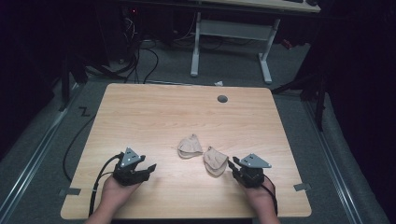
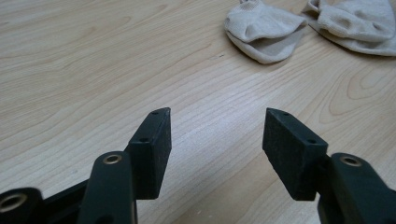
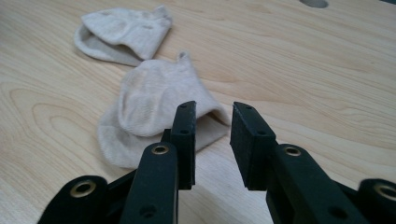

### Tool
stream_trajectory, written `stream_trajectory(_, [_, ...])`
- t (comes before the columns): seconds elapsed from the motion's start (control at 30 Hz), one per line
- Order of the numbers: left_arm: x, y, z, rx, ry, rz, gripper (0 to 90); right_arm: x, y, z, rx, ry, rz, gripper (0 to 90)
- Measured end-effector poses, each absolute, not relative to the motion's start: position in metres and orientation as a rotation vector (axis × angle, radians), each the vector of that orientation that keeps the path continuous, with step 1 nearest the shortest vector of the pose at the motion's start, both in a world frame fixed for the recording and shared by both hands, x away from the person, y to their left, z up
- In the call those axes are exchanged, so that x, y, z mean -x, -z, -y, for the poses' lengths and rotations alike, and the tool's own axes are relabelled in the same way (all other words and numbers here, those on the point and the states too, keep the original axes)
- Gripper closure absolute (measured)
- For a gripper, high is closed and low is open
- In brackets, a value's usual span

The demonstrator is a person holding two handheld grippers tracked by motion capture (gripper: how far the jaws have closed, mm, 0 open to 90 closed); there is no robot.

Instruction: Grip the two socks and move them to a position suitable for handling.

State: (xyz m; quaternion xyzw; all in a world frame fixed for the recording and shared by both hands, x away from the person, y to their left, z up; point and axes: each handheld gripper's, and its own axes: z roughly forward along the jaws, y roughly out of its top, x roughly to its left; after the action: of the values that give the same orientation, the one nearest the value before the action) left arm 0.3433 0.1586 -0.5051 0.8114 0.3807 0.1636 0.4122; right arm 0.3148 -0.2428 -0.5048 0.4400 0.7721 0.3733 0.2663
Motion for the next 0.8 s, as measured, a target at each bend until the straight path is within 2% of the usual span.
stream_trajectory(0.13, [-0.341,0.505,-0.16,-2.045,-0.404,-0.951,43.5,-0.318,0.507,0.234,-1.169,-1.007,-2.128,76.9])
stream_trajectory(0.17, [-0.341,0.505,-0.161,-2.046,-0.401,-0.95,43.7,-0.32,0.508,0.231,-1.168,-1.009,-2.15,82.4])
stream_trajectory(0.2, [-0.341,0.505,-0.161,-2.046,-0.401,-0.95,43.7,-0.32,0.508,0.231,-1.168,-1.009,-2.15,82.4])
stream_trajectory(0.3, [-0.342,0.505,-0.162,-2.041,-0.405,-0.955,43.7,-0.323,0.511,0.227,-1.168,-0.991,-2.19,90.0])
stream_trajectory(0.8, [-0.342,0.507,-0.162,-2.063,-0.414,-0.952,43.6,-0.321,0.525,0.218,-1.148,-0.928,-2.311,90.0])
